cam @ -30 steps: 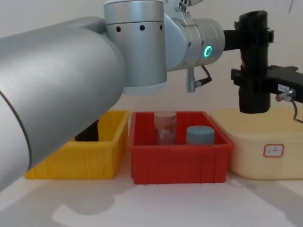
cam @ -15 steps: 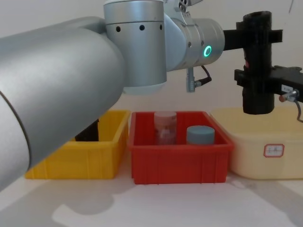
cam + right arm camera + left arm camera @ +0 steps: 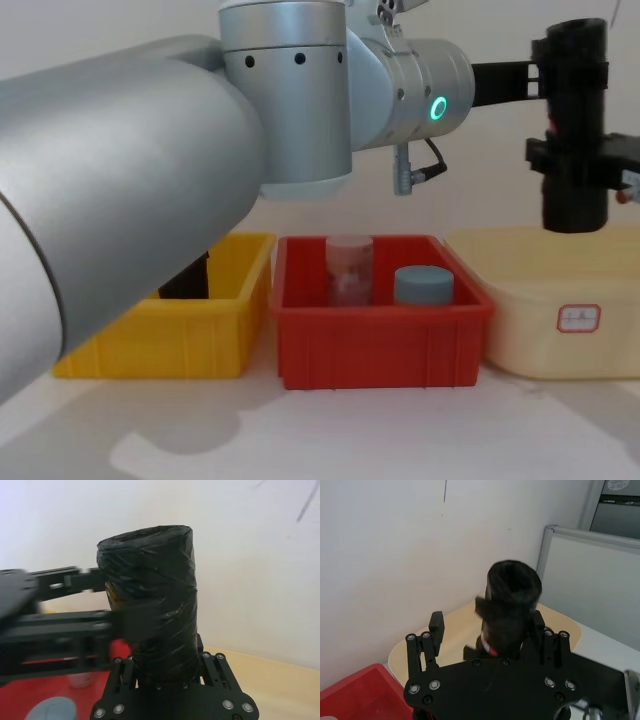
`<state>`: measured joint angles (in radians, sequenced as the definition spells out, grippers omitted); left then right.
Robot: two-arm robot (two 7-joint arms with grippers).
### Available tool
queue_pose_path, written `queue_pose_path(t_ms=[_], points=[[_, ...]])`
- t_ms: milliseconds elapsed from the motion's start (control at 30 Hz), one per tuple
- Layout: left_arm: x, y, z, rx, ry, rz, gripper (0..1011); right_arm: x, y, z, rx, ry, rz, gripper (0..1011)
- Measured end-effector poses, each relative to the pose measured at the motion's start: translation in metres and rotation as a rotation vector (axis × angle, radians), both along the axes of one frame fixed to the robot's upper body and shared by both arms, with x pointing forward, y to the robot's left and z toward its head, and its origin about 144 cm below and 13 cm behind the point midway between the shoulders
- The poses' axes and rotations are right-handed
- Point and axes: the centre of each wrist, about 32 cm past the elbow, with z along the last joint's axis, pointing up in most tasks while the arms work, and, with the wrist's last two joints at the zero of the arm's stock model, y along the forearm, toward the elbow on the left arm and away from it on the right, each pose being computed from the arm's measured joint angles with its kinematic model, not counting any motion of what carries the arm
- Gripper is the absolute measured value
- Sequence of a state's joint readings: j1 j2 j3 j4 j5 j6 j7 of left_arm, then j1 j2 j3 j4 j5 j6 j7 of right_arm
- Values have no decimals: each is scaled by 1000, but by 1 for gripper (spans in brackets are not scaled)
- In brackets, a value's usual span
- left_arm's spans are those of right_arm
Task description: Pick up the garbage bag with the one hand and transfer it to the other hand.
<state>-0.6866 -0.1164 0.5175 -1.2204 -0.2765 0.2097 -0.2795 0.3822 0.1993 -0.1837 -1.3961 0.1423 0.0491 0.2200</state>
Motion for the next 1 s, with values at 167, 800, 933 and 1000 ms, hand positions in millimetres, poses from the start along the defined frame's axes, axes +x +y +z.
queue_pose_path(t_ms=[167, 800, 933, 1000], points=[[0, 0, 0, 0, 0, 0, 1001, 7, -13, 3, 13, 5, -46, 542], [0, 0, 0, 0, 0, 0, 1000, 28, -76, 8, -7, 58, -256, 780], [0, 1, -1, -2, 0, 6, 1001, 28, -81, 9, -25, 55, -266, 901], [-1, 2, -2, -8, -1, 18, 1001, 27, -82, 12, -35, 45, -266, 925]])
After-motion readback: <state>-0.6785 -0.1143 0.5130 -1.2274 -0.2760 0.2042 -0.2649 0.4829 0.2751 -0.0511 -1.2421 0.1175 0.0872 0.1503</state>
